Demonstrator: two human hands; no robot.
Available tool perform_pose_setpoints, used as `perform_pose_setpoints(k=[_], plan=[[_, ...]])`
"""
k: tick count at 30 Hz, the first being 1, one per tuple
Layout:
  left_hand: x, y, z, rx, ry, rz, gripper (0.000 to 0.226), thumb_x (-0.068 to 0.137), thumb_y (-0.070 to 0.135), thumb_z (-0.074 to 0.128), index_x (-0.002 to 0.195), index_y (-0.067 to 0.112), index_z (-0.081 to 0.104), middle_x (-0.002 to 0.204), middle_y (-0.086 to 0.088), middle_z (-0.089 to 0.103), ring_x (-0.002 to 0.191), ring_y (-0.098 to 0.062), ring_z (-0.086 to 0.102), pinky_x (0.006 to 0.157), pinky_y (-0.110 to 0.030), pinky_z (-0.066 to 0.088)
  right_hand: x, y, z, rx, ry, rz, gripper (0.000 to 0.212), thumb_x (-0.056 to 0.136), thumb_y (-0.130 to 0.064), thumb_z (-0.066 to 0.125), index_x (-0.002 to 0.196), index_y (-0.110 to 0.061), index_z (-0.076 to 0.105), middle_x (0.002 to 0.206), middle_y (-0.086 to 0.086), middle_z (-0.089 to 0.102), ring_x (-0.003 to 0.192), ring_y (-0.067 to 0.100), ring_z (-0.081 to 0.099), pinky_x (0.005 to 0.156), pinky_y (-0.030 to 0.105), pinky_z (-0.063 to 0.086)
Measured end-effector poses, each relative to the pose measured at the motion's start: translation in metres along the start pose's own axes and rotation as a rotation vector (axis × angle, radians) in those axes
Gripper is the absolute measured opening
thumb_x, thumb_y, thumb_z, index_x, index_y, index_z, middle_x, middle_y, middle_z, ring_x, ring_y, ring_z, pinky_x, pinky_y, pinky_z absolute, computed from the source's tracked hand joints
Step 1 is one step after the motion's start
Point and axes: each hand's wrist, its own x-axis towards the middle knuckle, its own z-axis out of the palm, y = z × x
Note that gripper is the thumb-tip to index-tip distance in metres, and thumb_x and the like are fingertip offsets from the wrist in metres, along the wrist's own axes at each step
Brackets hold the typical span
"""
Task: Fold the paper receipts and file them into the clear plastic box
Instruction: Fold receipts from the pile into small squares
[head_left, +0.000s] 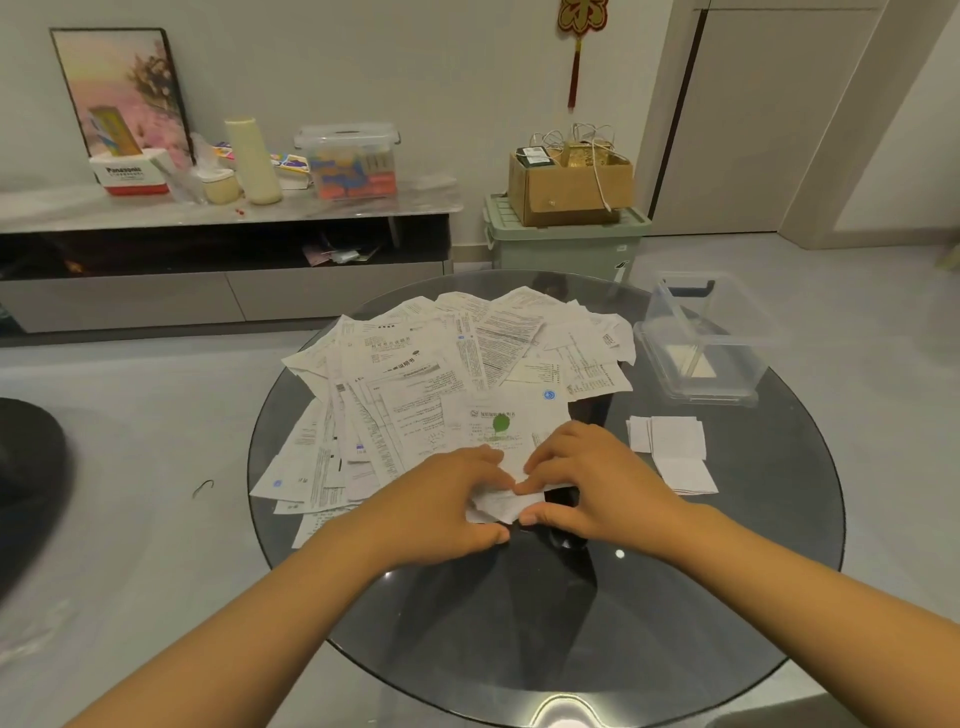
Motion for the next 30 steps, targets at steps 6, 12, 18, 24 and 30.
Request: perform_pose_setpoints(k=[6, 12, 18, 24, 30], plan=[[-0.001, 0.001, -0.006, -0.126, 0.051, -0.016, 0.024, 0.081, 0.036, 0.068, 0.104, 0.028, 0.065, 0.101, 0.011, 0.065, 0.094, -0.006, 0.059, 0.086, -0.035, 0.05, -0.005, -0.007, -0.008, 0.244, 0.088, 0.096, 0.037, 0.084, -0.053, 0.055, 0.08, -0.02, 0.072, 0.083, -0.012, 0.067, 0.087, 0.004, 0.054, 0.076, 0.02, 0.045], [0.006, 0.003, -0.004, -0.223, 0.253, -0.098, 0.01, 0.088, 0.028, 0.059, 0.08, 0.029, 0.055, 0.076, 0.01, 0.059, 0.069, -0.004, 0.053, 0.06, -0.019, 0.04, -0.003, -0.009, -0.009, 0.517, 0.09, 0.28, 0.04, 0.089, -0.051, 0.045, 0.067, -0.019, 0.055, 0.065, -0.002, 0.055, 0.063, 0.011, 0.049, 0.064, 0.029, 0.04], [0.01, 0.0, 0.0, -0.215, 0.34, -0.14, 0.016, 0.093, 0.028, 0.054, 0.107, 0.026, 0.049, 0.088, 0.008, 0.059, 0.074, -0.007, 0.056, 0.061, -0.018, 0.044, 0.004, -0.009, -0.007, 0.41, 0.081, 0.31, 0.028, 0.086, -0.043, 0.06, 0.106, -0.025, 0.052, 0.086, -0.011, 0.06, 0.078, 0.003, 0.053, 0.068, 0.017, 0.042], [0.01, -0.002, 0.005, -0.085, 0.286, -0.129, 0.071, 0.09, 0.026, 0.059, 0.146, 0.03, 0.017, 0.14, 0.003, 0.036, 0.12, -0.012, 0.044, 0.089, -0.02, 0.039, 0.011, -0.004, 0.003, 0.313, 0.138, 0.314, 0.046, 0.081, -0.032, 0.069, 0.121, -0.027, 0.045, 0.086, -0.015, 0.055, 0.087, 0.004, 0.047, 0.075, 0.022, 0.043], [0.013, -0.008, 0.004, 0.15, 0.384, -0.062, 0.057, 0.084, 0.029, 0.065, 0.136, 0.026, 0.041, 0.132, 0.005, 0.035, 0.123, -0.012, 0.031, 0.099, -0.022, 0.033, 0.009, -0.001, 0.003, 0.104, 0.182, 0.203, 0.05, 0.08, -0.037, 0.068, 0.125, -0.031, 0.047, 0.119, -0.007, 0.043, 0.11, 0.01, 0.041, 0.088, 0.02, 0.036]])
